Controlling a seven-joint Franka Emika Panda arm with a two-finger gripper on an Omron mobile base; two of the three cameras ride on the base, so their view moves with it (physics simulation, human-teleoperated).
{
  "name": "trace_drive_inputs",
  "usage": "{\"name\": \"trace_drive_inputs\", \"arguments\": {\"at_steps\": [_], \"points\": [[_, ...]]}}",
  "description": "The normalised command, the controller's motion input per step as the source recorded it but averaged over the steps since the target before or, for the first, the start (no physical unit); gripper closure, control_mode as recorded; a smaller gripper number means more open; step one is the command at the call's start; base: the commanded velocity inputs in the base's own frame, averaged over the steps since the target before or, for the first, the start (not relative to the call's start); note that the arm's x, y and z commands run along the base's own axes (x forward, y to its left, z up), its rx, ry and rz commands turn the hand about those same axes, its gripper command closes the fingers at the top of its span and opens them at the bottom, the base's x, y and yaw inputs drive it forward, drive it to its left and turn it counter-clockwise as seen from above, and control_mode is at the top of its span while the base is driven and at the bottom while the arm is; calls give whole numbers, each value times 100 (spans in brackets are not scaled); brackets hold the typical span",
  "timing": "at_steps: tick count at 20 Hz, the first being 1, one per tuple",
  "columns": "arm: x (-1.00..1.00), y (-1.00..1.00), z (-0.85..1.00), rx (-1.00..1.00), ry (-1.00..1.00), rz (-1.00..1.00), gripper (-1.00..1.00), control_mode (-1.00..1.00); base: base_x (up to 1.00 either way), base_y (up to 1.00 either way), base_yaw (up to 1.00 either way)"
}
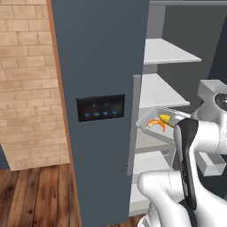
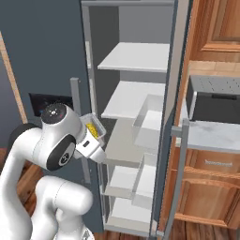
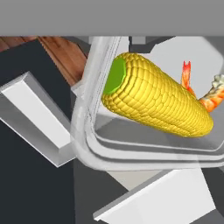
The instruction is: Place the tupperware containing the shrimp and corn meal in the microwave. Close the microwave door and press the start button to reheat the meal.
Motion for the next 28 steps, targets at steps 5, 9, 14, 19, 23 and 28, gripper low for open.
{"name": "trace_drive_inputs", "arguments": {"at_steps": [5, 9, 14, 19, 23, 28], "points": [[0, 0, 0, 0, 0, 0, 100, 100, -100, 21, 0], [0, 0, 0, 0, 0, 0, 100, 100, -90, 27, 0], [0, 0, 0, 0, 0, 0, 100, 100, -50, 29, 1], [0, 0, 0, 0, 0, 0, 100, 100, -49, 0, -35], [0, 0, 0, 0, 0, 0, 100, 100, -39, 0, -74], [0, 0, 0, 0, 0, 0, 100, 100, -27, 1, -78]]}}
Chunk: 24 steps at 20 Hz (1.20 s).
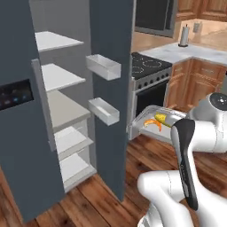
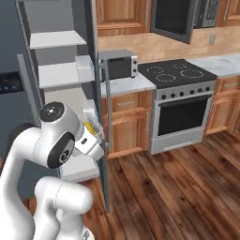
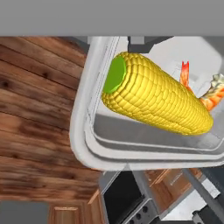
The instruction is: Place the tupperware containing the shrimp and corn meal in the microwave. Close the microwave door and press the start button to reheat the meal.
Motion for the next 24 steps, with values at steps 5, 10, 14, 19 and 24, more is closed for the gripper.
{"name": "trace_drive_inputs", "arguments": {"at_steps": [5, 10, 14, 19, 24], "points": [[0, 0, 0, 0, 0, 0, 100, 100, 0, 0, -82], [0, 0, 0, 0, 0, 0, 100, 100, 41, 0, -68], [0, 0, 0, 0, 0, 0, 100, 100, 86, 0, -53], [0, 0, 0, 0, 0, 0, 100, 100, 100, 0, -20], [0, 0, 0, 0, 0, 0, 100, 100, 100, 0, 14]]}}
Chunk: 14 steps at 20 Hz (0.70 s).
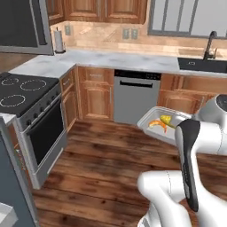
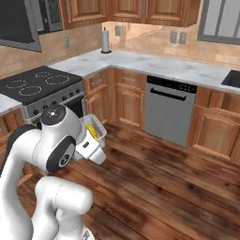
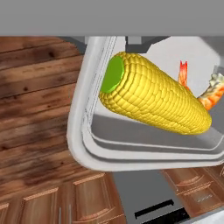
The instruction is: Place the tupperware containing the shrimp and corn meal in the microwave. Close the microwave door and press the start button to reheat the meal.
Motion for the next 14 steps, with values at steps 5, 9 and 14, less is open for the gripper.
{"name": "trace_drive_inputs", "arguments": {"at_steps": [5, 9, 14], "points": [[0, 0, 0, 0, 0, 0, 100, 100, 100, 0, 52], [0, 0, 0, 0, 0, 0, 100, 100, 100, -6, 63], [0, 0, 0, 0, 0, 0, 100, 100, 100, -30, 59]]}}
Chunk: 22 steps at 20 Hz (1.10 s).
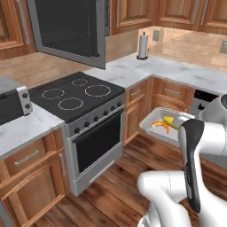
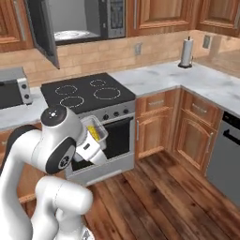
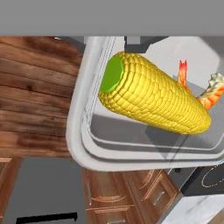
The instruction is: Place the tupperware containing the shrimp and corn meal in the microwave. Close the microwave door and press the start button to reheat the meal.
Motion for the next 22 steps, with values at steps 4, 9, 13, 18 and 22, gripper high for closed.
{"name": "trace_drive_inputs", "arguments": {"at_steps": [4, 9, 13, 18, 22], "points": [[0, 0, 0, 0, 0, 0, 100, 100, 100, -56, 51], [0, 0, 0, 0, 0, 0, 100, 100, 97, -62, 48], [0, 0, 0, 0, 0, 0, 100, 100, 87, -41, 45], [0, 0, 0, 0, 0, 0, 100, 100, 58, -34, 46], [0, 0, 0, 0, 0, 0, 100, 100, 48, -28, 47]]}}
